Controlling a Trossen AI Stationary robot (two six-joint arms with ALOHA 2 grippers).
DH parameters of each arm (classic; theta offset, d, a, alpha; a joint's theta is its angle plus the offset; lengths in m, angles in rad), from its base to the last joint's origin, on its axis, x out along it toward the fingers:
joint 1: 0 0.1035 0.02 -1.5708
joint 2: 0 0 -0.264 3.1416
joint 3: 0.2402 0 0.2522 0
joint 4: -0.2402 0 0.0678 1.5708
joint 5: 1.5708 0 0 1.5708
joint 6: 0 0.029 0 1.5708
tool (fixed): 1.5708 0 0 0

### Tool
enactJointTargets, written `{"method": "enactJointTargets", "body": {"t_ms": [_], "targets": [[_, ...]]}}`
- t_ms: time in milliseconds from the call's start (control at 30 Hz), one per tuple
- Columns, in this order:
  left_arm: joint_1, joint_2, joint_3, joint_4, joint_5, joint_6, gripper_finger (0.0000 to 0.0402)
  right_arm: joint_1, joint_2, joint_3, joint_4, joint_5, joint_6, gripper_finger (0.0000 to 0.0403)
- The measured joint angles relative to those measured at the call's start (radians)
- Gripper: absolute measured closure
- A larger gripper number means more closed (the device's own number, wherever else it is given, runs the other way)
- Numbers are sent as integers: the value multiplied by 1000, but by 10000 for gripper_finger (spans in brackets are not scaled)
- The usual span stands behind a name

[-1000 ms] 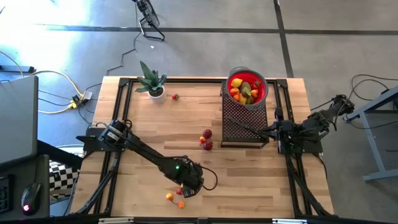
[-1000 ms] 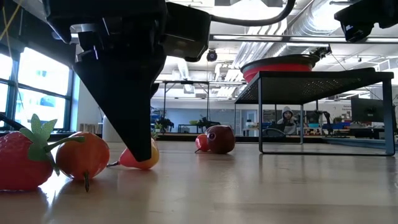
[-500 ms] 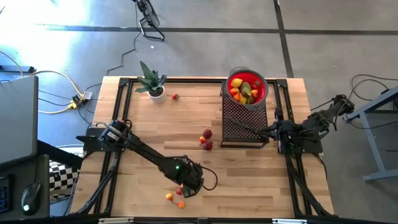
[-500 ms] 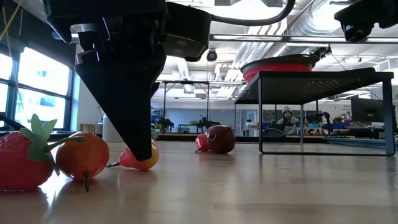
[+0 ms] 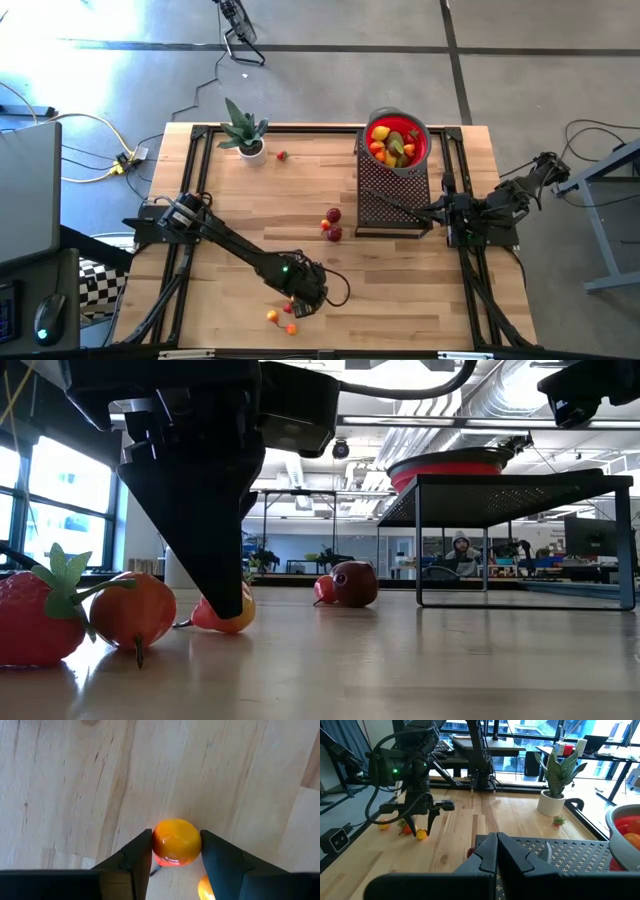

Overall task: Pick & Place Fruit
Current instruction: Put the pear into the strainer bowl on the shelf

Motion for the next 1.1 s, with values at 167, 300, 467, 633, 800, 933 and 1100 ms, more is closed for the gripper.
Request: {"method": "enactJointTargets", "body": {"t_ms": [167,300,467,633,800,933,1100], "targets": [[0,0,0,10,0,0,248,0,0,0,0,0,0,401],[15,0,0,26,6,-4,248,0,0,0,0,0,-1,401],[43,0,22,28,7,-7,248,0,0,0,0,0,-4,401],[80,0,78,24,8,32,248,0,0,0,0,-34,22,400],[125,0,168,18,26,118,248,0,0,0,0,-94,49,400],[159,0,262,-18,51,199,248,0,0,0,0,-105,49,400],[208,-1,410,-78,52,337,248,0,0,0,0,-105,45,400]]}}
